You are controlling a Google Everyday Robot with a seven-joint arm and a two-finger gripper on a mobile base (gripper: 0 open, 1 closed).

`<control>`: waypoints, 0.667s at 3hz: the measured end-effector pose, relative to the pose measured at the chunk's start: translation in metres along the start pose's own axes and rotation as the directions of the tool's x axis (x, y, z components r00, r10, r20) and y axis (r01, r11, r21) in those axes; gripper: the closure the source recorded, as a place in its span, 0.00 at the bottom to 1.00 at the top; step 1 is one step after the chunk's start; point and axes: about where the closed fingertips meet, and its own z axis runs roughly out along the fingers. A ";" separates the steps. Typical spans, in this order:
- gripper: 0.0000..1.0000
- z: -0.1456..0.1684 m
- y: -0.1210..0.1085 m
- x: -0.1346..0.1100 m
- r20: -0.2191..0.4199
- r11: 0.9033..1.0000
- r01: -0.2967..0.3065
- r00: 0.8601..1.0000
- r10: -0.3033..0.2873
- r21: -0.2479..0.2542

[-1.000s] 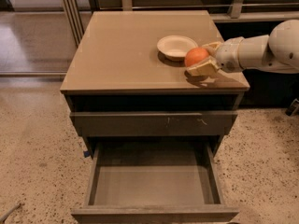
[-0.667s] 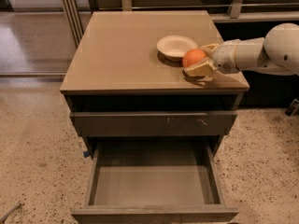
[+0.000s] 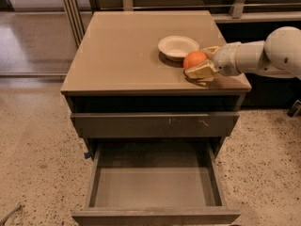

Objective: Pick orange from middle drawer and place on counter

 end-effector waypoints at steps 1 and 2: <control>0.82 0.000 0.000 0.000 0.000 1.000 0.000 1.000 0.000 0.000; 0.59 0.000 0.000 0.000 0.000 1.000 0.000 1.000 0.000 0.000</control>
Offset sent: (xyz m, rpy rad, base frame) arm 0.0000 0.0000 0.0000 0.0000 0.0000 0.0000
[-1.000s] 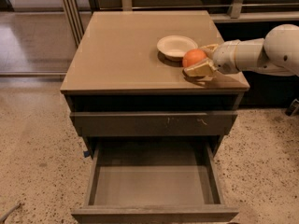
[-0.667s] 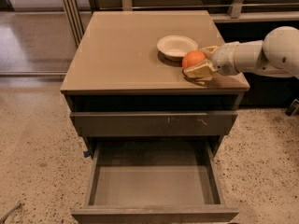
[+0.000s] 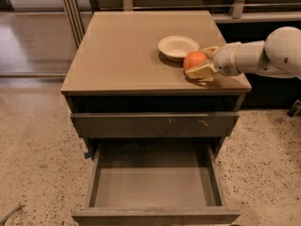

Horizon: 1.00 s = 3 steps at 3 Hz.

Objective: Pick orange from middle drawer and place on counter

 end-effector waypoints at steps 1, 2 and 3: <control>0.36 0.000 0.000 0.000 0.000 1.000 0.000 1.000 0.000 0.000; 0.13 0.000 0.000 0.000 0.000 1.000 0.000 1.000 0.000 0.000; 0.00 0.000 0.000 0.000 0.000 1.000 0.000 1.000 0.000 0.000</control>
Offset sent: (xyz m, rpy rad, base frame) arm 0.0000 0.0000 0.0000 0.0000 0.0000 0.0000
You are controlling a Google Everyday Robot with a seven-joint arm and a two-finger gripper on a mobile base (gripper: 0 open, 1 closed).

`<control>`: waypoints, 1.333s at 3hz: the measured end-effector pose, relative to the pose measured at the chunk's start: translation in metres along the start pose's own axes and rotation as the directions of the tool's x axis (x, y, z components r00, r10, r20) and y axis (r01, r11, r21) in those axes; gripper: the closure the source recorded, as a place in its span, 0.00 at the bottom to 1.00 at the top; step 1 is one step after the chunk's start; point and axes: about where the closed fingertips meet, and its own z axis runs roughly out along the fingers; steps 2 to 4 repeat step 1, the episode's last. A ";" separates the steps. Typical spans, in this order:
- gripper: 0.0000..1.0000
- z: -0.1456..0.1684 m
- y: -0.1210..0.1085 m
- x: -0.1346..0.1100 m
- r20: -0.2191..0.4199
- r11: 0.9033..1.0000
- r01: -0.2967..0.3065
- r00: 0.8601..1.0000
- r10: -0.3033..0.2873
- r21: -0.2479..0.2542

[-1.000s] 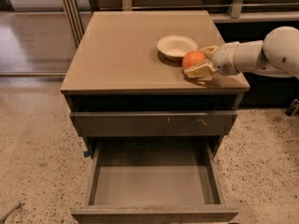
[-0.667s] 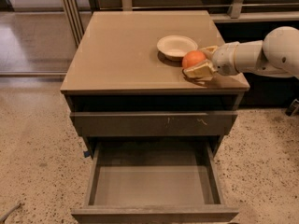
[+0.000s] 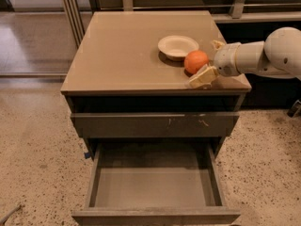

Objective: Pick orange from middle drawer and place on counter

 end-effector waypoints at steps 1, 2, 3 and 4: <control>0.00 0.000 0.000 0.000 0.000 1.000 0.000 1.000 0.000 0.000; 0.00 0.000 0.000 0.000 0.000 1.000 0.000 1.000 0.000 0.000; 0.00 0.000 0.000 0.000 0.000 1.000 0.000 1.000 0.000 0.000; 0.00 0.000 0.000 0.000 0.000 1.000 0.000 1.000 0.000 0.000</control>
Offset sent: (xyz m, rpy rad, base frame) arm 0.0000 0.0000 0.0000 0.0000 0.0000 0.0000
